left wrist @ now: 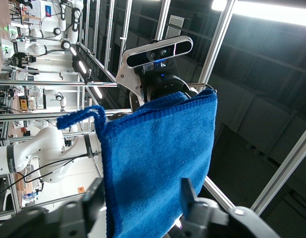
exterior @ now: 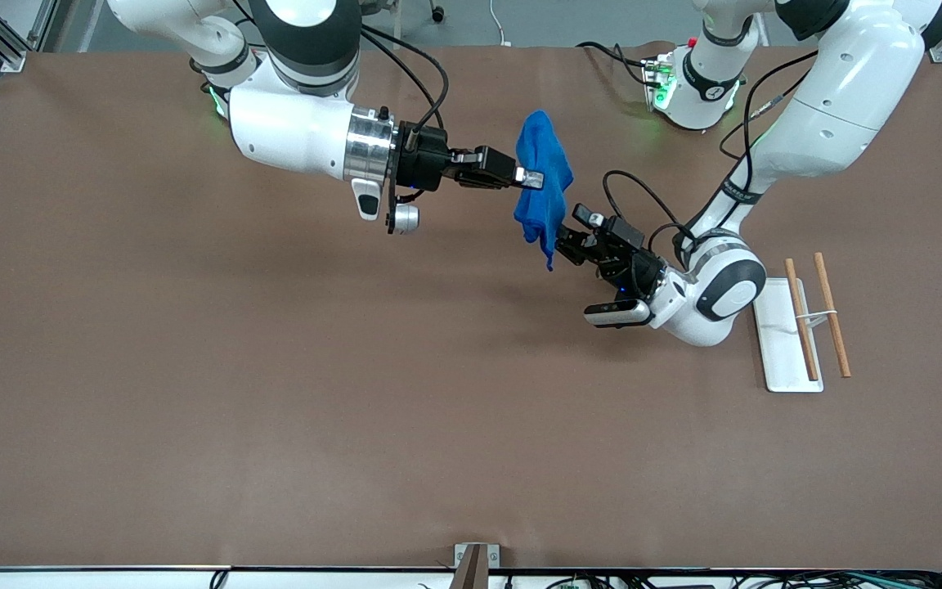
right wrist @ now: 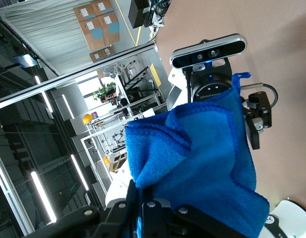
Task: Right arm passes towel to left arm to hang
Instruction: 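Grasp the hanging towel with the left gripper below the right gripper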
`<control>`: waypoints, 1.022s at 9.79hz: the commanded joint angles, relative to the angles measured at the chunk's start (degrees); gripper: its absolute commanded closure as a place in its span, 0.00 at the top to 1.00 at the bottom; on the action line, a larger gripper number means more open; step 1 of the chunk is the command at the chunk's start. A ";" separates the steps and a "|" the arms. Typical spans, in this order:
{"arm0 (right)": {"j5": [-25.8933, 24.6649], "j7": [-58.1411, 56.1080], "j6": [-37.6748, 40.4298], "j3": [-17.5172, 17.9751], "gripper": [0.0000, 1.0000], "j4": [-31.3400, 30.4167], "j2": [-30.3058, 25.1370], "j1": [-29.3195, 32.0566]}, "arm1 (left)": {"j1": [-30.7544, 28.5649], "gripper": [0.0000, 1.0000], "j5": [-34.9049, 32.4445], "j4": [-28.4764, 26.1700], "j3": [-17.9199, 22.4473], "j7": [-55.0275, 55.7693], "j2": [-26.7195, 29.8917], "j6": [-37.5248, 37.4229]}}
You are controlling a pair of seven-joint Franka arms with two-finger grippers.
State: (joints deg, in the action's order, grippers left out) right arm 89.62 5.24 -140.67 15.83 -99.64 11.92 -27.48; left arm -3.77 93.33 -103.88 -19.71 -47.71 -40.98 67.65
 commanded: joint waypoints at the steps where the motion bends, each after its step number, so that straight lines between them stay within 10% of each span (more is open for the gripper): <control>1: 1.26 -0.32 -0.31 -0.10 0.00 0.68 0.21 -0.29 | -0.80 0.49 1.06 -1.85 -1.03 -0.90 -0.15 0.46; 5: 1.26 -0.32 -0.31 -0.10 0.00 0.68 0.21 -0.29 | -1.58 0.03 1.77 -1.85 -0.94 0.42 0.37 0.46; 8: 1.26 0.03 -0.31 -0.10 0.00 0.68 0.21 -0.12 | -5.01 0.00 1.59 -0.98 -0.94 9.78 3.78 0.29; 9: 1.17 0.12 -0.31 -0.10 0.27 0.33 0.21 0.14 | -6.32 0.00 1.50 0.07 -0.94 13.13 5.02 0.29; 10: 0.39 -0.14 -0.39 -0.28 0.99 -1.15 0.03 0.41 | -7.90 0.00 0.98 0.43 -0.85 16.47 6.51 0.29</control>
State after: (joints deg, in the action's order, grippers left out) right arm 89.62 5.29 -140.97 15.65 -99.77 12.06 -27.46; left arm -10.31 94.55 -102.48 -20.80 -34.21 -36.31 67.00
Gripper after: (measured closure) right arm 0.824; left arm 0.978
